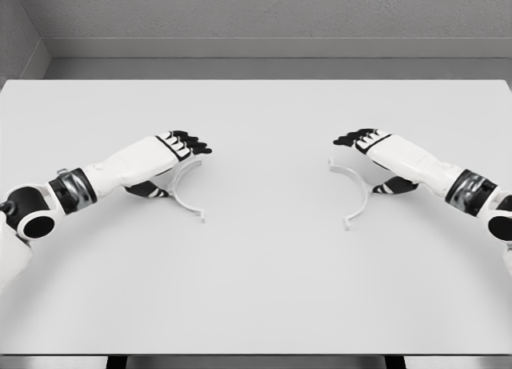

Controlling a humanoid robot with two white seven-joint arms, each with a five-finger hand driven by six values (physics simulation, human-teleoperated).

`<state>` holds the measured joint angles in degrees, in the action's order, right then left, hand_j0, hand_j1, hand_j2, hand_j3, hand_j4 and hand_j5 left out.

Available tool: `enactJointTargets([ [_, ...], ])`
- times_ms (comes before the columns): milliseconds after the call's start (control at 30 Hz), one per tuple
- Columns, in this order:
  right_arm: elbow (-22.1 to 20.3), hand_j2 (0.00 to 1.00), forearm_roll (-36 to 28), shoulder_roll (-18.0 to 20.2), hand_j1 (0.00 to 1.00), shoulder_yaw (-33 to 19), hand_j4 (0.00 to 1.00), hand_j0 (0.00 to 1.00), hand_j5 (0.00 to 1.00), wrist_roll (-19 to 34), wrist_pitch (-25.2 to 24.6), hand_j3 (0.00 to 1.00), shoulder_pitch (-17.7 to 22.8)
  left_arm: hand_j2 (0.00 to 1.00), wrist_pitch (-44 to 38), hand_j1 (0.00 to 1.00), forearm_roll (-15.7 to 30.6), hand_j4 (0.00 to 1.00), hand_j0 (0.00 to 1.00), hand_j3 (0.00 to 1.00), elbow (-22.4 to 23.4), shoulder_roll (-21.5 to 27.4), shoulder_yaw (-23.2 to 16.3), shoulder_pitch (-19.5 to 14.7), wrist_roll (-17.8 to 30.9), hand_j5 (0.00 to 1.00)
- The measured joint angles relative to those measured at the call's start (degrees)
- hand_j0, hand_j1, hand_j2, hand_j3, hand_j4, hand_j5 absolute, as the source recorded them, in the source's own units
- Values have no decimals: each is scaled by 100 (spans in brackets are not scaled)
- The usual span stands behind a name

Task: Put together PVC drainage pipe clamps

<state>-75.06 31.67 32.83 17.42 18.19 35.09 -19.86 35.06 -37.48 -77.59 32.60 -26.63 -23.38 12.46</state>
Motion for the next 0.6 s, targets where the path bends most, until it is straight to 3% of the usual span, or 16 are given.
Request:
enactJointTargets([
  [600, -7, 100, 1, -29, 100, 98, 100, 100, 100, 3, 0, 100, -62, 100, -1, 100, 13, 100, 100, 100, 427, -91, -17, -202, 5, 100],
])
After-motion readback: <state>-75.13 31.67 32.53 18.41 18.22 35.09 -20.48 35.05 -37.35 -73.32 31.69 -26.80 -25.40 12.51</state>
